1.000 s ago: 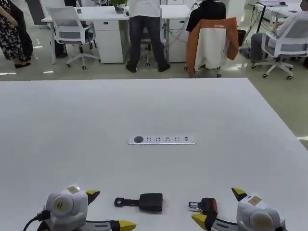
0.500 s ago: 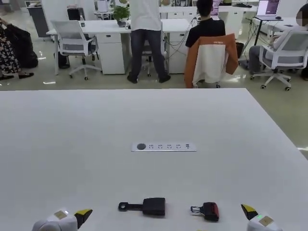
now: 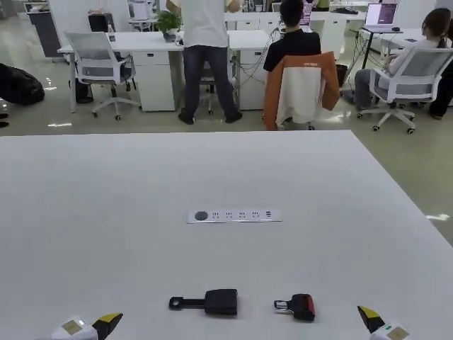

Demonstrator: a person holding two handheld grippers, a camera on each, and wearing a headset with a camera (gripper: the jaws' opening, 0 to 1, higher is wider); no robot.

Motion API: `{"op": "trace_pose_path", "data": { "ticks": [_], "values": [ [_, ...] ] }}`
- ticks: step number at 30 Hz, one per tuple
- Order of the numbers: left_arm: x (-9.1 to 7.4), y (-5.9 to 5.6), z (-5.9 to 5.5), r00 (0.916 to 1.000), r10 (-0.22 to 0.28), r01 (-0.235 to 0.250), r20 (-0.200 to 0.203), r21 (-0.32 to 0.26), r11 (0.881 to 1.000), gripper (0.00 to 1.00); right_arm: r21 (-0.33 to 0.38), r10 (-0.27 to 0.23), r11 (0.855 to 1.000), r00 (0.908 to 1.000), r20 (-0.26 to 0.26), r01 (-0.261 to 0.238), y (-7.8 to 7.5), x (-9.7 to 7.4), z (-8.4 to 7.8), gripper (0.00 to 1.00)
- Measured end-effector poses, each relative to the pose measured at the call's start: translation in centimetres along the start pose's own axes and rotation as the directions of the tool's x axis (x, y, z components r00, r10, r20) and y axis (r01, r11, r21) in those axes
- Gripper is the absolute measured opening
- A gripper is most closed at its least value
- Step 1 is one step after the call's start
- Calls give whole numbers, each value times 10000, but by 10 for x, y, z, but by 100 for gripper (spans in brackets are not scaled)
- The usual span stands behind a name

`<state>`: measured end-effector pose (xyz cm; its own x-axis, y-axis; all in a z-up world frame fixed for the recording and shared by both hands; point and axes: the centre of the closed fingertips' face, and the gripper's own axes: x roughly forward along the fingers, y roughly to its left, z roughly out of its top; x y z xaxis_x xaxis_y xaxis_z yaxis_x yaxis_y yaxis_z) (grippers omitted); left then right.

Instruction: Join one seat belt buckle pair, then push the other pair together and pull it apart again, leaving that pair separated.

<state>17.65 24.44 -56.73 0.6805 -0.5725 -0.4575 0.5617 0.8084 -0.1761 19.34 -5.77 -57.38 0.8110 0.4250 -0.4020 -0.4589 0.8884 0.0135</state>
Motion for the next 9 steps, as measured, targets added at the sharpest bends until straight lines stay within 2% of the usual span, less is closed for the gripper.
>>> {"op": "trace_pose_path", "data": {
  "ticks": [1, 4, 7, 9],
  "values": [
    [-1, 4, -2, 10000, 5, -5, 11, 4, 10000, 100, 18, -6, 10000, 10000, -21, 6, -1, -1, -2, 97],
    [-5, -1, 2, 10000, 37, -37, 41, 47, 10000, 100, 29, 10, 10000, 10000, -10, -10, -1, -4, -4, 97],
    [-6, 5, -3, 9999, 61, -62, 106, 131, 9999, 100, 82, -37, 10000, 10000, -13, 38, -1, -9, -8, 98],
    [-10, -2, 2, 9999, 95, -97, 107, 146, 9998, 100, 95, -63, 9999, 10000, -37, 64, -1, -9, -11, 98]
  ]
}}
